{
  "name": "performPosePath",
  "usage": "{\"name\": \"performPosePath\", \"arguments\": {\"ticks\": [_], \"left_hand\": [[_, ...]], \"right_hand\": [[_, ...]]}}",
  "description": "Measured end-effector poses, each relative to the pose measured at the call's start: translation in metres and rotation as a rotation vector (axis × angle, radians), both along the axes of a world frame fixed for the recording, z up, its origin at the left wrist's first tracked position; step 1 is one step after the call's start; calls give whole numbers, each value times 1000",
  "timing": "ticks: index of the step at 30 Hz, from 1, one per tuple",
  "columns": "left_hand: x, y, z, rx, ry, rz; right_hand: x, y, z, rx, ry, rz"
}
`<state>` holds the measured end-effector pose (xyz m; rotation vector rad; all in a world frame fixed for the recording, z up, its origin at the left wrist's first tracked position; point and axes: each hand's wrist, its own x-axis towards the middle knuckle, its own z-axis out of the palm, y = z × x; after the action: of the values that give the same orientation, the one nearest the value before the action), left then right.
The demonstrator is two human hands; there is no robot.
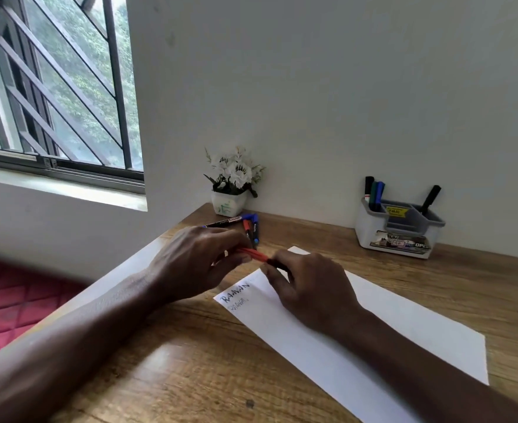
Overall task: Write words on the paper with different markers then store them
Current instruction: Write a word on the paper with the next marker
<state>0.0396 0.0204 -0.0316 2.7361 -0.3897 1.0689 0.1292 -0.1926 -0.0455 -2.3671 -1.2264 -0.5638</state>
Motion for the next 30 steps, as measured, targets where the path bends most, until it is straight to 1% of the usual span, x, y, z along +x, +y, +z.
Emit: {"name": "performPosePath", "arguments": {"ticks": [3, 7, 10, 14, 19, 21, 23, 26, 28, 29, 30], "left_hand": [[2, 10, -3, -95, 38, 41], [3, 19, -8, -13, 160, 169], [6, 16, -9, 36, 220, 228], [9, 15, -9, -5, 324, 251], [8, 15, -8, -23, 397, 294], [6, 15, -7, -61, 440, 317], [3, 12, -5, -104, 535, 319], [-1, 3, 1, -79, 698, 316], [-2, 0, 2, -59, 740, 322], [-2, 0, 2, -56, 747, 328], [-2, 0, 2, -52, 752, 333]], "right_hand": [[1, 0, 1, -12, 39, -61], [-1, 0, 3, -90, 28, -57], [0, 0, 1, -90, 26, -62], [1, 0, 0, -88, 48, -68], [0, 0, 2, -83, 34, -42], [0, 1, 1, -49, 38, -17], [-1, 1, 0, 6, 30, 36], [1, 1, -3, 78, -1, 96], [3, 1, -3, 94, -29, 127], [4, 1, -2, 138, 12, 154], [3, 2, 2, 224, 132, 188]]}}
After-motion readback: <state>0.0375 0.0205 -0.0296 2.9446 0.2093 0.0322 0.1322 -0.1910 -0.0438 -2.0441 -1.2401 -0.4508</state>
